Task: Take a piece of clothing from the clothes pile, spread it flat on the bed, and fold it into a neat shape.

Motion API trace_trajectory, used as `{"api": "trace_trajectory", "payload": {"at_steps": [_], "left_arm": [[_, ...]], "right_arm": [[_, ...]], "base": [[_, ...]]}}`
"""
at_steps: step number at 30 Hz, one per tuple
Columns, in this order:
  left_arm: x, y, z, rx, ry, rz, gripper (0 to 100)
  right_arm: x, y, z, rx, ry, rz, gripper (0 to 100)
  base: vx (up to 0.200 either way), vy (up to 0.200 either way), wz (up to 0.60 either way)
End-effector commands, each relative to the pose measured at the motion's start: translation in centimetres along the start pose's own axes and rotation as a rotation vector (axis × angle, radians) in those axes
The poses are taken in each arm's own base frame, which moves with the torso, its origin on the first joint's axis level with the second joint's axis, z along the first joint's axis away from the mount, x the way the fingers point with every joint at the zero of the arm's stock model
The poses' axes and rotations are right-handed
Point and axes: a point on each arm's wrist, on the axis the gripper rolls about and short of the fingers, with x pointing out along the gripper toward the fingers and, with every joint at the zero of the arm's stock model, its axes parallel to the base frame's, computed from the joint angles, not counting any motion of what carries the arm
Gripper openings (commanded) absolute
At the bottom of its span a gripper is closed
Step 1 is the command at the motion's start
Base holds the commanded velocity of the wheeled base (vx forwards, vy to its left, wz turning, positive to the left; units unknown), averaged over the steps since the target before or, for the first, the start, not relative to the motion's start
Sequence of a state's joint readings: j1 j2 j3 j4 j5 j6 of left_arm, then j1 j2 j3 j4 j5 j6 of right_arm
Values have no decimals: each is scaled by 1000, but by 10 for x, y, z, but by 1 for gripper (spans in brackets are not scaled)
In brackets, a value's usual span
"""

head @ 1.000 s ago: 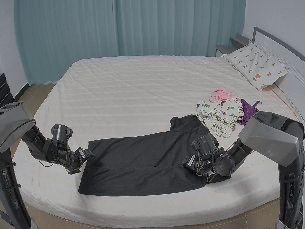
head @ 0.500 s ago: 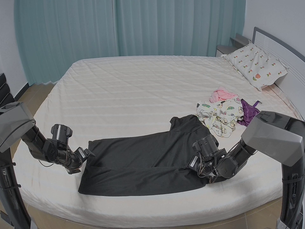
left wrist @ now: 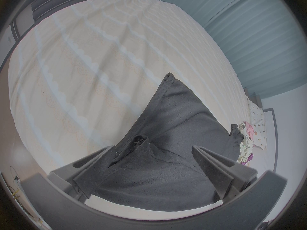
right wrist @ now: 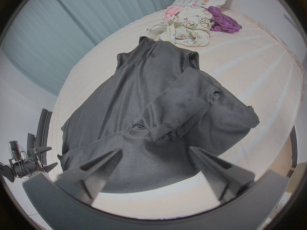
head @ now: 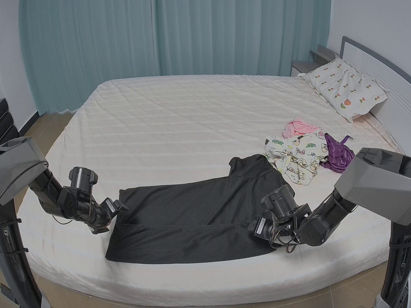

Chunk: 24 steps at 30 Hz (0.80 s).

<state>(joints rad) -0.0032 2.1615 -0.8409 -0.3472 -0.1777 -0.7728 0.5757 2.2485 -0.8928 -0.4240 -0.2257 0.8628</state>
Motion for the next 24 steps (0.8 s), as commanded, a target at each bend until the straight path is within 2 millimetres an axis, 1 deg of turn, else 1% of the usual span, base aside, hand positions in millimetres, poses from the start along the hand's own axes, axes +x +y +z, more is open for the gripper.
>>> {"api": "trace_trajectory", "payload": {"at_steps": [1, 4, 8, 9, 11, 13, 14, 15, 17, 18, 19, 24], "left_arm": [[2, 0, 0, 0, -2, -2, 100], [2, -2, 3, 1, -13, -11, 100], [0, -4, 5, 0, -22, -18, 100], [0, -4, 5, -1, -23, -19, 100], [0, -5, 6, -16, -27, -22, 100], [-1, -5, 8, -40, -31, -28, 100], [-1, -5, 8, -40, -31, -28, 100], [-2, -5, 10, -56, -32, -34, 100], [-1, -4, 11, -60, -32, -32, 100], [-1, -4, 11, -60, -32, -32, 100], [0, -3, 10, -60, -28, -29, 100], [0, -4, 11, -59, -30, -31, 100]], "right_arm": [[-6, -2, 5, -1, -6, 17, 100], [-12, -4, 28, 49, -44, 48, 100], [-20, -15, 61, 126, -82, 111, 100], [-22, -20, 68, 145, -93, 123, 100], [-23, -29, 74, 183, -106, 141, 100], [-23, -40, 79, 237, -119, 153, 100], [-23, -40, 79, 237, -119, 153, 100], [-23, -49, 78, 275, -121, 163, 100], [-22, -58, 73, 295, -113, 179, 100], [-22, -58, 73, 295, -113, 179, 100], [-20, -64, 69, 302, -119, 207, 100], [-22, -68, 72, 309, -152, 237, 100]], "base": [[0, 0, 0], [0, 0, 0], [0, 0, 0], [0, 0, 0], [0, 0, 0], [0, 0, 0], [0, 0, 0], [0, 0, 0], [200, 0, 0], [200, 0, 0], [200, 0, 0], [200, 0, 0]]}}
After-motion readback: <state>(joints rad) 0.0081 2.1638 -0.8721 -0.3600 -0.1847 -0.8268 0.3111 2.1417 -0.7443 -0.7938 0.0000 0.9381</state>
